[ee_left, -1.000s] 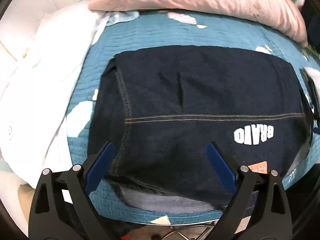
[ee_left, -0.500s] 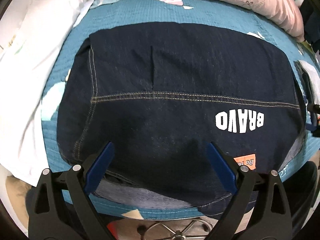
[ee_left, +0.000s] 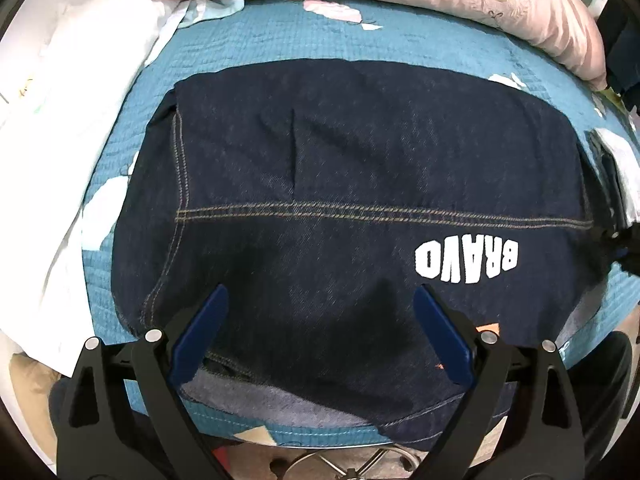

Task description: Fold large clothes

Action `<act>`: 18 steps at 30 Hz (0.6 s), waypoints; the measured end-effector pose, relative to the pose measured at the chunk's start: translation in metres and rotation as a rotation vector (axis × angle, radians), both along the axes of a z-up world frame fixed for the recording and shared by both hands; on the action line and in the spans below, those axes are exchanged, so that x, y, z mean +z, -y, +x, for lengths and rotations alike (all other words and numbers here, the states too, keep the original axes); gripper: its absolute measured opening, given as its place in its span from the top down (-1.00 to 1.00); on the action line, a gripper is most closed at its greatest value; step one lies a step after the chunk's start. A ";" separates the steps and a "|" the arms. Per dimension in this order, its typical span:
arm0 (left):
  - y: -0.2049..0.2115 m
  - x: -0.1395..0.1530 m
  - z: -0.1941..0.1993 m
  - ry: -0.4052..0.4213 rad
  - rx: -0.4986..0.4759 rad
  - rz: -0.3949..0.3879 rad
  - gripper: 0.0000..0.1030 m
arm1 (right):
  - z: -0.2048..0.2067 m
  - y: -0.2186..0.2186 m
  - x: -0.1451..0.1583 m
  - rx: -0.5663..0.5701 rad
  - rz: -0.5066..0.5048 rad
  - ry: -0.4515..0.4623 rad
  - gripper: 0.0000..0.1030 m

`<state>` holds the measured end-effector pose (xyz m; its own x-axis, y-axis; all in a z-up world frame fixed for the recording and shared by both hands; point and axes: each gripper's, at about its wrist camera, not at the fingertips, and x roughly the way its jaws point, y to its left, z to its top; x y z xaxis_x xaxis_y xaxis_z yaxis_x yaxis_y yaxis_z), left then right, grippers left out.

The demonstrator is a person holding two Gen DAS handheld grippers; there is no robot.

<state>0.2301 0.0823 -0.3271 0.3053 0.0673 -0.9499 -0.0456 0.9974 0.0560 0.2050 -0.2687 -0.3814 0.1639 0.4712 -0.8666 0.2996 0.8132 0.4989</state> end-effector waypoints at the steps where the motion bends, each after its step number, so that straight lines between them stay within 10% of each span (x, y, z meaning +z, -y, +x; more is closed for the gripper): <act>1: 0.001 0.000 0.002 0.000 0.001 0.000 -0.83 | 0.002 0.000 -0.005 -0.007 0.004 -0.011 0.56; 15: 0.052 0.037 0.109 0.057 -0.020 -0.140 -0.82 | 0.003 0.004 -0.021 -0.038 0.039 -0.030 0.58; 18: 0.059 0.042 0.138 0.049 -0.009 -0.155 -0.47 | 0.004 0.005 -0.021 -0.035 0.036 -0.046 0.58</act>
